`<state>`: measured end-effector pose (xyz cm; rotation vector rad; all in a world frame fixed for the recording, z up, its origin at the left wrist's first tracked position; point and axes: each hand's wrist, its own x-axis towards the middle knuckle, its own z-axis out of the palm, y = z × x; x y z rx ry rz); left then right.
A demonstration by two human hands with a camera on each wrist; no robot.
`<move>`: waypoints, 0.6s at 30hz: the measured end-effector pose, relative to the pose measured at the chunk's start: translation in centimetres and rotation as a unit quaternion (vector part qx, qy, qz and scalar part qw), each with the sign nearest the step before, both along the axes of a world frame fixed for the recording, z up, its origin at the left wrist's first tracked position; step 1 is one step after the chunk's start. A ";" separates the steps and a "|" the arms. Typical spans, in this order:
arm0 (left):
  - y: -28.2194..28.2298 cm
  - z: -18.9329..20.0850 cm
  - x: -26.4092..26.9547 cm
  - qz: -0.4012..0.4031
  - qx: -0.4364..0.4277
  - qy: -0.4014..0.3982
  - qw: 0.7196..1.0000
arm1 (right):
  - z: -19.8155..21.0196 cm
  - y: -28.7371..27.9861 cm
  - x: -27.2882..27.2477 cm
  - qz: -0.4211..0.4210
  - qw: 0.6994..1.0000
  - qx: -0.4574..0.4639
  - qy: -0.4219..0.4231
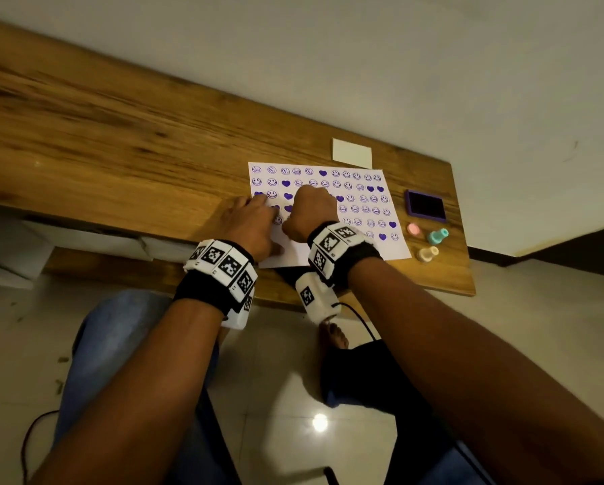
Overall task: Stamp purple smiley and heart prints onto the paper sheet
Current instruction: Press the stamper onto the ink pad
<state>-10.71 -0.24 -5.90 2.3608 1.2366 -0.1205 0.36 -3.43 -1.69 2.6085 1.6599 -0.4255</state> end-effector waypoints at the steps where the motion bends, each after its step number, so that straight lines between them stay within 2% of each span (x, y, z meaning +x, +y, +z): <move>1: 0.1 0.1 0.1 -0.001 0.003 0.002 1.000 | 0.1 0.1 0.0 0.001 1.000 0.001 0.000; 12: -0.1 0.1 -0.4 0.005 0.012 -0.009 1.000 | 0.8 -0.5 -0.5 -0.002 0.998 0.026 0.056; 15: 0.1 0.1 -0.4 0.016 0.003 0.001 1.000 | 1.1 -1.0 0.6 -0.046 0.994 0.049 0.081; 18: 0.2 -0.2 -0.5 0.019 -0.005 -0.005 1.000 | 1.5 -3.0 3.2 -0.116 0.982 0.111 0.099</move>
